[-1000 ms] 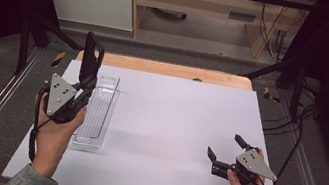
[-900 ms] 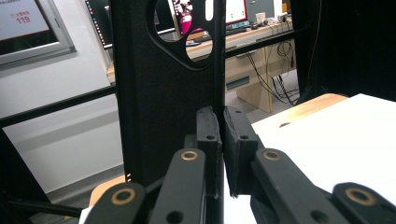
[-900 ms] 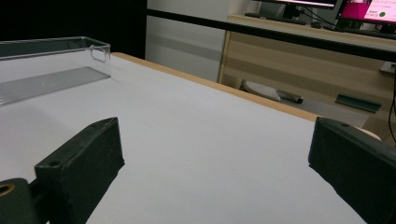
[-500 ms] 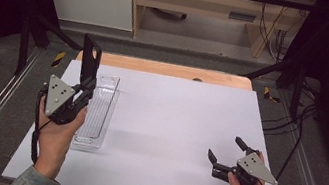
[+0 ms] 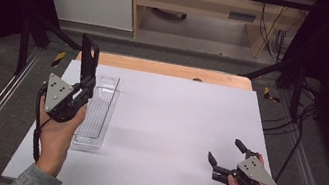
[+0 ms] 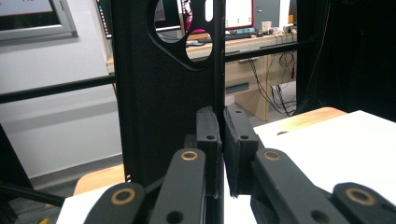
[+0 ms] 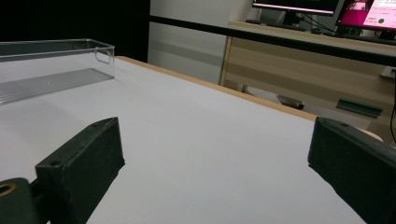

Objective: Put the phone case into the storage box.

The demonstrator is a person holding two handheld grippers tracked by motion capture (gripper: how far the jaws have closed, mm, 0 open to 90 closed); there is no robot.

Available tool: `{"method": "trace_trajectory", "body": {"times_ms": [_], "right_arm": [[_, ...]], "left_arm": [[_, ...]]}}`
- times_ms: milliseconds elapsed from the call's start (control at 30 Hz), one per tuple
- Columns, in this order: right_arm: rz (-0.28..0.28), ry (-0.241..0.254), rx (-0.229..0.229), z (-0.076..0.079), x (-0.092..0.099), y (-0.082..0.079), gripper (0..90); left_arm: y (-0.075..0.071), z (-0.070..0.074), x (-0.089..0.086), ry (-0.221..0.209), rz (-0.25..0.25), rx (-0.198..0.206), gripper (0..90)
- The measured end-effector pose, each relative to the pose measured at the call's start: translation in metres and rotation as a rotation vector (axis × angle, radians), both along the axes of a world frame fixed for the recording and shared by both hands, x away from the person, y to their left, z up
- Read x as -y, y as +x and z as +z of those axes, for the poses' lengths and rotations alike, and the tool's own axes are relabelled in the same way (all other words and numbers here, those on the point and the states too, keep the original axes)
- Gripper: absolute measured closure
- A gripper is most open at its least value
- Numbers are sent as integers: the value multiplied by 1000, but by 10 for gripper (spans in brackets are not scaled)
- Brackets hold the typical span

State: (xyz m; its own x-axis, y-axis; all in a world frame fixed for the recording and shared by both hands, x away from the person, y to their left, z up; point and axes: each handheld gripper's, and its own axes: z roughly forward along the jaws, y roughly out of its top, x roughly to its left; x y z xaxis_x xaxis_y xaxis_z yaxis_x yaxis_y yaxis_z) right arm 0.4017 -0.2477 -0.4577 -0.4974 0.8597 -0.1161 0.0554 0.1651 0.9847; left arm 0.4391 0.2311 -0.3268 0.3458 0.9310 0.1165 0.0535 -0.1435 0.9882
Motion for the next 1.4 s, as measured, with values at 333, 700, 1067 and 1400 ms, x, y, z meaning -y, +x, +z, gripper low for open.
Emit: {"method": "trace_trajectory", "body": {"times_ms": [333, 700, 1067, 1400], "right_arm": [[-7, 14, 12, 0, 5, -1, 37], [1, 11, 18, -1, 4, -3, 38], [22, -7, 30, -1, -1, -6, 38], [25, -1, 36, -1, 1, -8, 36]], "left_arm": [[17, -8, -3, -29, 21, -39, 851], [49, -25, 2, -61, 74, -85, 851], [82, -32, 4, -100, 91, -121, 852], [95, -32, 0, -116, 113, -125, 852]]}}
